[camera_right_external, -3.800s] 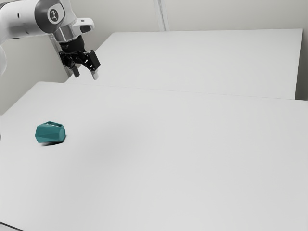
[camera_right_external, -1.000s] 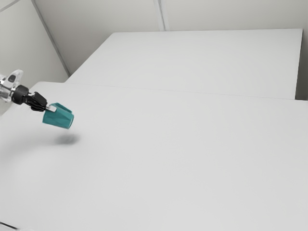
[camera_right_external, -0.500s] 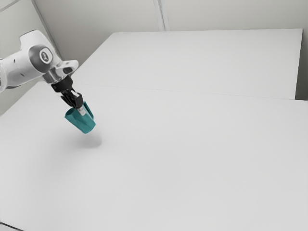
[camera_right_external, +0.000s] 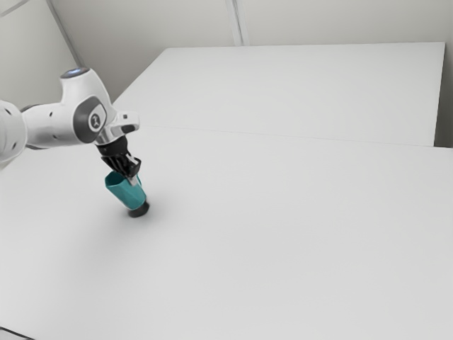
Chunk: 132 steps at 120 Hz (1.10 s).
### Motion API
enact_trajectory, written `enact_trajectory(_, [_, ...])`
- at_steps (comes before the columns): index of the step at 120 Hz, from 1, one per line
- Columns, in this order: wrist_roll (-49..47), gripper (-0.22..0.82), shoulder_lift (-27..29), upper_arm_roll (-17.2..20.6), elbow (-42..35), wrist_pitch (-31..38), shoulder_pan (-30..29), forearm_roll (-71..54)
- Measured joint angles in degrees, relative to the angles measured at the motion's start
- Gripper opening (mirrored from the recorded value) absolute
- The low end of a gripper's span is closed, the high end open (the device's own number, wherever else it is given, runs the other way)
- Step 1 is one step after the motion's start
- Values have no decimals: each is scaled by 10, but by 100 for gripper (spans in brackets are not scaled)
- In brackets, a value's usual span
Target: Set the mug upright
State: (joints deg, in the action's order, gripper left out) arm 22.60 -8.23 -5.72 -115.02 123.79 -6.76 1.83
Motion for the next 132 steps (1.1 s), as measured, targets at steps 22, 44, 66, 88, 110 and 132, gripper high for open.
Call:
enact_trajectory(22, [-39, -18, -10, 0, 0, 17, 1, -3])
enact_trajectory(44, [-68, -18, -23, 1, 0, 24, 1, -3])
enact_trajectory(66, [-88, -7, -36, 1, 2, 26, 1, 3])
enact_trajectory(88, [-100, 27, -28, 1, 2, 25, 12, 8])
enact_trajectory(110, [-106, 46, -2, 1, 42, -9, 14, 9])
enact_trajectory(132, [-107, 55, 2, 6, 143, -101, 16, 7])
